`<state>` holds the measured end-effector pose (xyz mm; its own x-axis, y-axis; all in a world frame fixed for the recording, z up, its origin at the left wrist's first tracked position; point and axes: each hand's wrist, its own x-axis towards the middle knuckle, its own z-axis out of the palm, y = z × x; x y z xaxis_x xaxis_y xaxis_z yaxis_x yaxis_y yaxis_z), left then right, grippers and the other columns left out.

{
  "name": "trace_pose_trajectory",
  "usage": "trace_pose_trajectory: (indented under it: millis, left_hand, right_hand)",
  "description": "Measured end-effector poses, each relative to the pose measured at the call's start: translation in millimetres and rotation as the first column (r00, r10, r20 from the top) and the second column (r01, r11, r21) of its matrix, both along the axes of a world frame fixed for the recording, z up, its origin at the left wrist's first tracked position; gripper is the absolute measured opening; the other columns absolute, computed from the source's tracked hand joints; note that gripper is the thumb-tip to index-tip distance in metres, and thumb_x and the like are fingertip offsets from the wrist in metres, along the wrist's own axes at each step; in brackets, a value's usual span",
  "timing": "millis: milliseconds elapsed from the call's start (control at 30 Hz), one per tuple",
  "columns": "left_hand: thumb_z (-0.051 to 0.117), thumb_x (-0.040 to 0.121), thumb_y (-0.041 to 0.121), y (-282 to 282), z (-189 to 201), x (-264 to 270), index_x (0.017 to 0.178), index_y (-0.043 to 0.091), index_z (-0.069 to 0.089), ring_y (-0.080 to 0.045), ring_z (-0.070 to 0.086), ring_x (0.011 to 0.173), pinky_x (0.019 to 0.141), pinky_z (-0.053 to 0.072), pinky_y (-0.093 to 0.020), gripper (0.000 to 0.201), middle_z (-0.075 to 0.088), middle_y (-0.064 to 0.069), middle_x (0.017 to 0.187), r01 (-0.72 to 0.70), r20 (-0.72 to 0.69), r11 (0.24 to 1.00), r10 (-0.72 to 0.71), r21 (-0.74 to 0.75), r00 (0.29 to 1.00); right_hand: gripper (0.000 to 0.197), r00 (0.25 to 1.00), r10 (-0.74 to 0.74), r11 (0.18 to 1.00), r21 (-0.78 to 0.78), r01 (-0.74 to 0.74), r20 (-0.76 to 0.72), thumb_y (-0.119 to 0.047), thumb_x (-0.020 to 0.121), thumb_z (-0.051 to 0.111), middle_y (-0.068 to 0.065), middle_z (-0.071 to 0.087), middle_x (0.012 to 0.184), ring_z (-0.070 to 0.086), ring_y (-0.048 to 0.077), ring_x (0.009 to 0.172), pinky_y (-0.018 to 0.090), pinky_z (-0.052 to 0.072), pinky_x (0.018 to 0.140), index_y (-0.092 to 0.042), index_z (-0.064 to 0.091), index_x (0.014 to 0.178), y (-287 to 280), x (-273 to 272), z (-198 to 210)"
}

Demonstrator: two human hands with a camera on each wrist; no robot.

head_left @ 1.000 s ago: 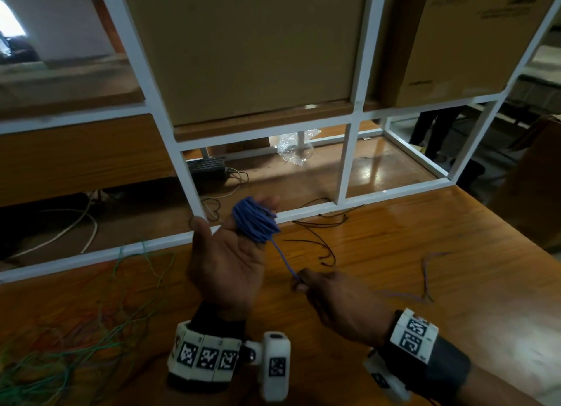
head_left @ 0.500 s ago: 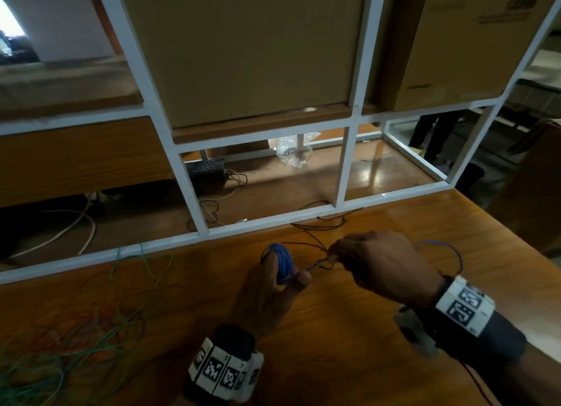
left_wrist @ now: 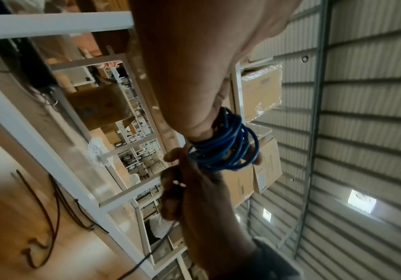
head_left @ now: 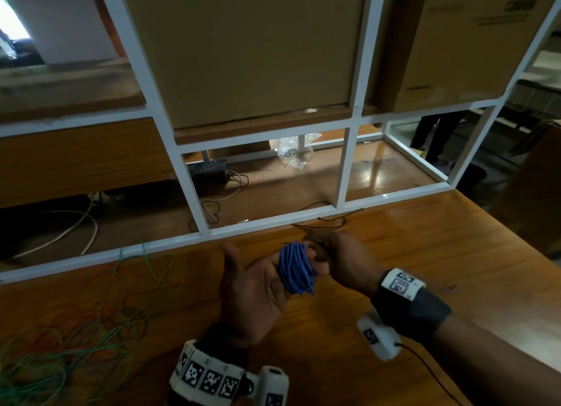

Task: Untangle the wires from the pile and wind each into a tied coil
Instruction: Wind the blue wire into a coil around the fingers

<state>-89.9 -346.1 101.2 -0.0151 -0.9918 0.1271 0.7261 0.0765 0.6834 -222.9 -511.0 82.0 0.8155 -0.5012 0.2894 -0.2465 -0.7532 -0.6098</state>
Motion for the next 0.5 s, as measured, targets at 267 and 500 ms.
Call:
trace_pose_trajectory:
  millis: [267, 500]
  left_hand:
    - [0.050, 0.062, 0.090, 3.4, -1.4, 24.1, 0.144, -0.009, 0.036, -0.043, 0.032, 0.142, 0.114, 0.031, -0.041, 0.129, 0.037, -0.032, 0.149, -0.304, -0.175, 0.951, 0.290, -0.055, 0.941]
    - [0.040, 0.069, 0.088, 3.0, -3.8, 35.6, 0.138, -0.006, 0.047, -0.040, 0.043, 0.137, 0.111, 0.038, -0.038, 0.116, 0.044, -0.029, 0.146, -0.445, -0.221, 0.893, 0.421, -0.072, 0.880]
  right_hand:
    - [0.020, 0.988, 0.085, 0.996, -0.031, -0.089, -0.129, -0.028, 0.105, 0.044, -0.009, 0.054, 0.062, 0.048, 0.011, 0.047, 0.032, 0.039, 0.046, -0.029, 0.055, 0.121, 54.3, 5.7, -34.5]
    - [0.019, 0.972, 0.112, 0.987, -0.091, -0.133, -0.206, -0.034, 0.107, 0.040, -0.010, 0.057, 0.076, 0.051, 0.010, 0.059, 0.034, 0.043, 0.051, -0.031, 0.053, 0.120, 72.2, -12.0, -17.5]
